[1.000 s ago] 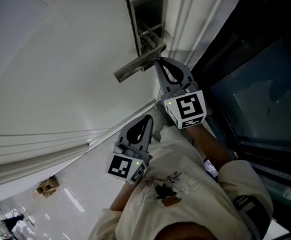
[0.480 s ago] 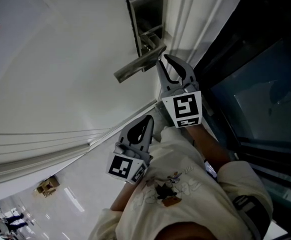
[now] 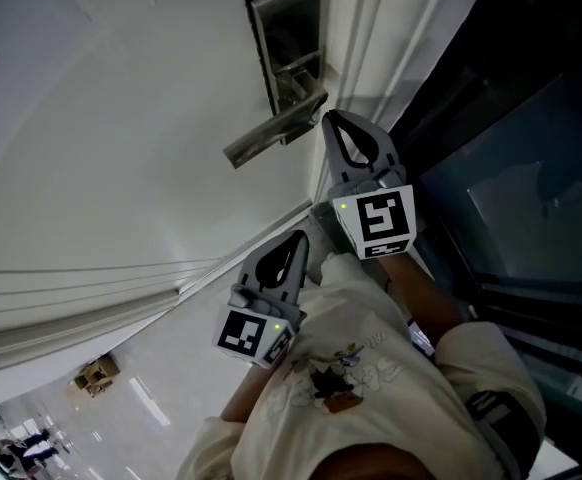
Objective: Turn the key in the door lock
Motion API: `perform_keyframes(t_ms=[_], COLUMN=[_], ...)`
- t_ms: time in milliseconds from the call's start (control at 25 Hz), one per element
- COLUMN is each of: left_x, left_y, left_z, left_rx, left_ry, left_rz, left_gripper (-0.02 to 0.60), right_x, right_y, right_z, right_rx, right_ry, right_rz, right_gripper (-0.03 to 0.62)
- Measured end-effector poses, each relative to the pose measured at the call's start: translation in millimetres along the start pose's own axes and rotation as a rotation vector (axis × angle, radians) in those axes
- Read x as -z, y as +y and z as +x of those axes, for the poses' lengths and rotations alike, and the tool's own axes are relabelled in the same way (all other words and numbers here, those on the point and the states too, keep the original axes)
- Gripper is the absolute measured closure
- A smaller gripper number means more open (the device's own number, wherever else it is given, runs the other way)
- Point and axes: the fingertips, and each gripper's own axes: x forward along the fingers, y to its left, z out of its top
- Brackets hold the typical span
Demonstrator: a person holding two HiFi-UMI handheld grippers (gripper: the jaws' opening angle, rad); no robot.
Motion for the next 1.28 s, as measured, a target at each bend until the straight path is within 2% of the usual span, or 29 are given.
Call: perform_keyframes(t_ms=[120,240,440,520,600,840,1160,1280], left_x=[-1.8,-1.8,-2.9,-3.6,-4.3,-4.3,-5.1,-3.7], left_y=[-0.8,-0.2,-0.5,-0.2,1.2,3.5,0.4,-1.6], left_z=[1.2,0.6,0.0,-0.8,-2.1,-4.6,-2.5,-0.5], left_rx=[0.003,0.002,0.002,0.001,-0.004,-0.011,-0.002,0.005], left_ry=[-0.004,-0.006,-0.009,-0.013,-0.016,-0.021,-0.018,-0.013], left_rz=[0.005,0.005,0.003,0.002,0.002,0.002,0.001,0.000], left_gripper=[0.578,0.578,0.580,0.578,0.578,0.578,0.578,0.578], right_x=[-13.2,-14.1,-9.5,-9.3,-10.5,-12.1,-15.7,-14.1], right_y=[16.1,31.5,37.3,38.6,38.5,33.6,25.9,20.6], right_z=[-6.1,-9.1,0.9,6.2,8.9,10.1,10.4,10.3], right_rx=[-0.040,-0.074,-0.043,-0.045,-0.056,-0.049,-0.103,-0.144], right_ry=[-0.015,0.022,0.061,0.064,0.062,0.053,-0.016,-0.035], right_rz=[-0.093,-0.218,-0.477,-0.520,-0.498,-0.408,-0.022,0.176], right_gripper=[0.570,0.461,0.457,0.474,0.552,0.577,0.579,0.577])
